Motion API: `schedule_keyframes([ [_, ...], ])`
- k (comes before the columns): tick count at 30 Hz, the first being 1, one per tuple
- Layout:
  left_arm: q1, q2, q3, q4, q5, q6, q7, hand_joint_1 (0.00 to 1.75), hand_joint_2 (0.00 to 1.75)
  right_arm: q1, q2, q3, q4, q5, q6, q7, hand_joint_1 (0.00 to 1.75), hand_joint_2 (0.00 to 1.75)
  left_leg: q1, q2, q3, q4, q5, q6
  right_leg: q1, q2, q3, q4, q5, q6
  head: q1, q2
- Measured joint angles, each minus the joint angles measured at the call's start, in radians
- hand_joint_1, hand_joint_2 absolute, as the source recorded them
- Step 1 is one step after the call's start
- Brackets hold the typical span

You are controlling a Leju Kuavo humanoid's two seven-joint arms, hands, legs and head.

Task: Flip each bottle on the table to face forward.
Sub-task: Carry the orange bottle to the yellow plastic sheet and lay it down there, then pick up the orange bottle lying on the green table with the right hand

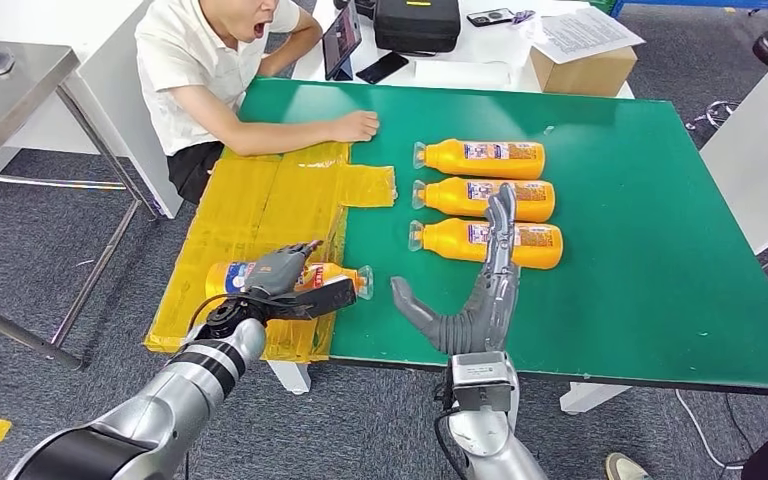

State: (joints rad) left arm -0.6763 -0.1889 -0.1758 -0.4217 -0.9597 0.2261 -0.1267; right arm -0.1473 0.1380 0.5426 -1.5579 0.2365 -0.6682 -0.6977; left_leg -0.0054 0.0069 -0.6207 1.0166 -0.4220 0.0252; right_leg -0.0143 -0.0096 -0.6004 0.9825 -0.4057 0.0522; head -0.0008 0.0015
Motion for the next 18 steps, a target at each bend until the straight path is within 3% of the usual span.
schedule_keyframes([
  [8,-0.007,-0.007,0.005,-0.006,0.138,-0.199,-0.156,0.0,1.75,-0.001,-0.016,0.013,0.0,-0.029,0.005,0.0,0.0,1.75,0.0,-0.002,0.001,0.0,0.0,0.0,0.0,-0.002,0.002,0.0,0.0,0.0,0.0,0.0],
  [14,-0.002,-0.009,0.006,-0.018,0.174,-0.203,-0.189,0.0,1.75,-0.004,-0.023,0.02,0.0,-0.031,-0.001,0.0,0.0,1.75,0.0,-0.002,0.002,0.0,0.0,0.0,0.0,-0.002,0.002,0.0,0.0,0.0,0.0,0.0],
  [18,0.044,-0.025,0.006,-0.074,0.245,-0.109,-0.239,0.0,1.75,-0.004,-0.026,0.022,0.0,-0.024,-0.014,0.0,0.0,1.75,0.0,-0.002,0.001,0.0,0.0,0.0,0.0,-0.002,0.002,0.0,0.0,0.0,0.0,0.0],
])
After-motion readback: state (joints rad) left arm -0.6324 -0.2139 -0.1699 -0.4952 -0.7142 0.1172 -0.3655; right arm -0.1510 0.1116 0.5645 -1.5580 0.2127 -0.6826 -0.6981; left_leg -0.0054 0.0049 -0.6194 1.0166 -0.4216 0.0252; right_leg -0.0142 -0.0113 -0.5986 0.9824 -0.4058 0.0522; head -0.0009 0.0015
